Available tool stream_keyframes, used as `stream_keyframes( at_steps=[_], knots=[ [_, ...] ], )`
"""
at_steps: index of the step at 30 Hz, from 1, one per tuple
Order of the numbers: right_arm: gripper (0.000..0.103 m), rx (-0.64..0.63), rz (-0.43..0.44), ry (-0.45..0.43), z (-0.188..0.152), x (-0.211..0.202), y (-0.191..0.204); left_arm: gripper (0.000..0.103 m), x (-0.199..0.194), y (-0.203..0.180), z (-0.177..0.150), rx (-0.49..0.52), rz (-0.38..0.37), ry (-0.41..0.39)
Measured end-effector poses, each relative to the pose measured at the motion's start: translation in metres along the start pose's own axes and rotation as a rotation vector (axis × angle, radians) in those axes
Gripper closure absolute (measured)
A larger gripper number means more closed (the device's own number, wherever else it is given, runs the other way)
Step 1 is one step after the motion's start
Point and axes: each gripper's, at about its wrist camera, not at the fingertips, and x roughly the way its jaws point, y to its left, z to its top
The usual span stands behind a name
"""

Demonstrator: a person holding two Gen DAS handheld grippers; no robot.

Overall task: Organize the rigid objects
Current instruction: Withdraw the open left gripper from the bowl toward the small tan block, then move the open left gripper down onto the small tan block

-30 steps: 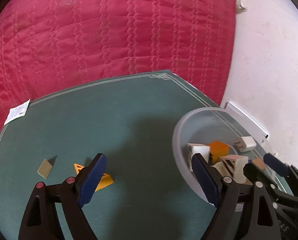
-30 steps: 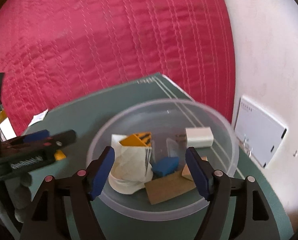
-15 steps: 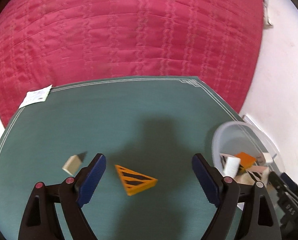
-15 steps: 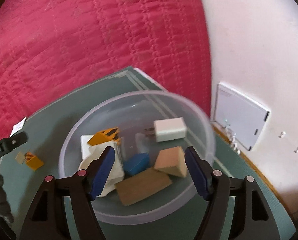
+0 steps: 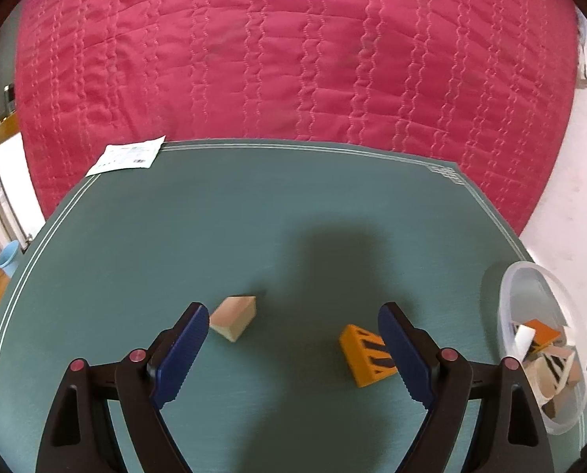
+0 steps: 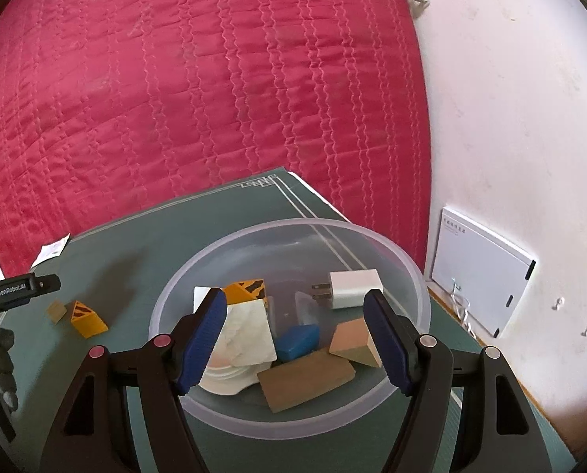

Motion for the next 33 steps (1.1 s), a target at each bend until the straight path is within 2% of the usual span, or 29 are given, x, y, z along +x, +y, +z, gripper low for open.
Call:
stream_keyframes(
  at_steps=[17, 25, 28, 33],
  knots=[
    [0.030, -0.066, 0.055, -0.014, -0.003, -0.006, 0.016, 0.013, 0.014, 0.025, -0.018, 0.037, 0.075, 0.044],
    [0.030, -0.093, 0.095, 0.000, -0.009, -0.011, 0.026, 0.013, 0.024, 0.043, -0.020, 0.001, 0.084, 0.081],
    [0.030, -0.120, 0.133, 0.006, -0.014, -0.016, 0.036, 0.013, 0.028, 0.043, -0.019, -0.007, 0.077, 0.094],
    [0.030, -0.171, 0.252, 0.063, -0.028, -0.023, 0.059, 0.013, 0.031, 0.040, -0.014, 0.051, 0.098, 0.074]
  ],
)
